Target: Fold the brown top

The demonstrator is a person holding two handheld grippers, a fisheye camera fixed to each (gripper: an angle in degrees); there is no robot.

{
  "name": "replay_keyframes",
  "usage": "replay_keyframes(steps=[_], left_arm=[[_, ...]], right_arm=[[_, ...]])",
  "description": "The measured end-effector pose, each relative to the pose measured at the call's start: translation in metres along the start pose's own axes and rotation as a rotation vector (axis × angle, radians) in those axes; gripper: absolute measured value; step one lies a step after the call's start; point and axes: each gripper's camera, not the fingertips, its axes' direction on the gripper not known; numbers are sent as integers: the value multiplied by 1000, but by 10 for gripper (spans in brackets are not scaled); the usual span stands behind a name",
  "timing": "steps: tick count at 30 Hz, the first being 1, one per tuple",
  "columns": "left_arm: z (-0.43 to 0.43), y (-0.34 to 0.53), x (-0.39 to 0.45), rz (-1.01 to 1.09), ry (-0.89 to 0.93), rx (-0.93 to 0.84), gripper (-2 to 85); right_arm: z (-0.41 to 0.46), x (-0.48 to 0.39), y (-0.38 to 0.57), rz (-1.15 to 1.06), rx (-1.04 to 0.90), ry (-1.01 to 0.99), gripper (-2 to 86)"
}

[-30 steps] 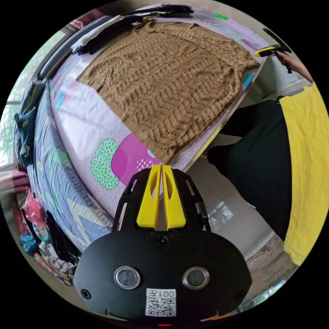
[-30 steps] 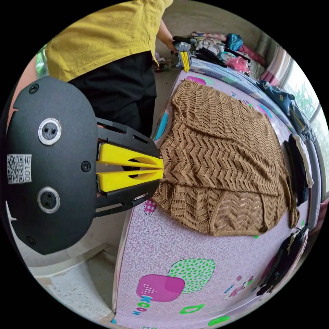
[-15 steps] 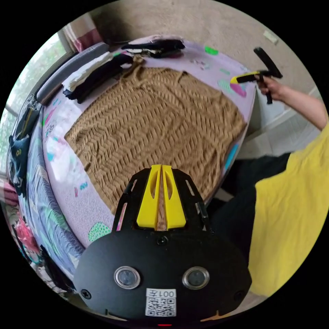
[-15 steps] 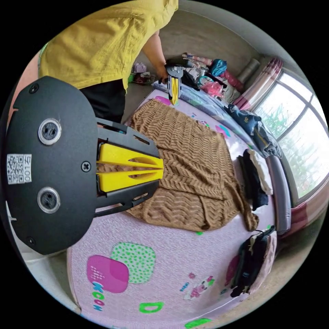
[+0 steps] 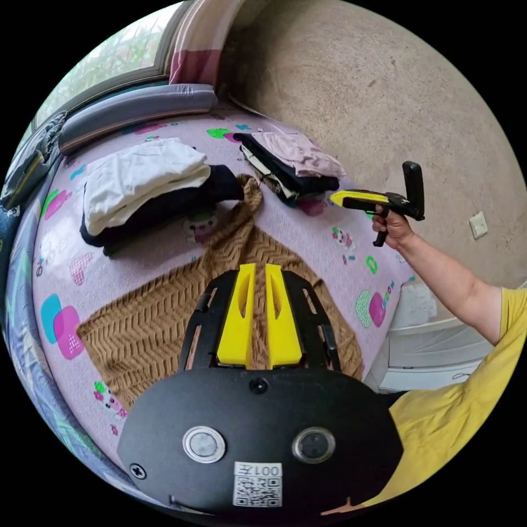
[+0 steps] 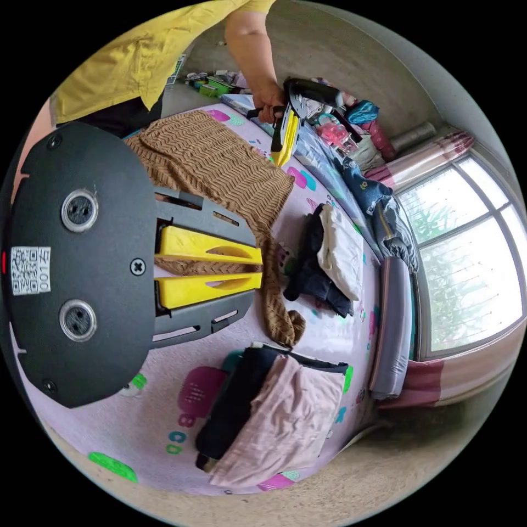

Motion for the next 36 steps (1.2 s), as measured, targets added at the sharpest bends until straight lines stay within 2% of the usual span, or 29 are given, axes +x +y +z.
replay_keyframes(steps=[4, 10, 18, 24, 28, 33, 36], left_arm=[[7, -69, -8, 41, -11, -16, 4], [36, -124, -16, 94, 18, -56, 2], [67, -158, -32, 205, -15, -88, -2], [76, -160, -48, 199, 24, -79, -4], [72, -149, -55, 178, 34, -81, -5], [48, -131, -65, 143, 51, -50, -4], [32, -122, -74, 68, 119, 3, 4]], right_arm=[[25, 26, -67, -32, -52, 40, 34], [80, 54, -133, -81, -184, 121, 57], [186, 63, -193, -271, -439, 228, 78], [245, 65, -213, -265, -629, 240, 65], [259, 53, -209, -253, -714, 344, 23], [185, 19, -201, -211, -523, 334, 11], [105, -25, -186, -255, -298, 277, 9]])
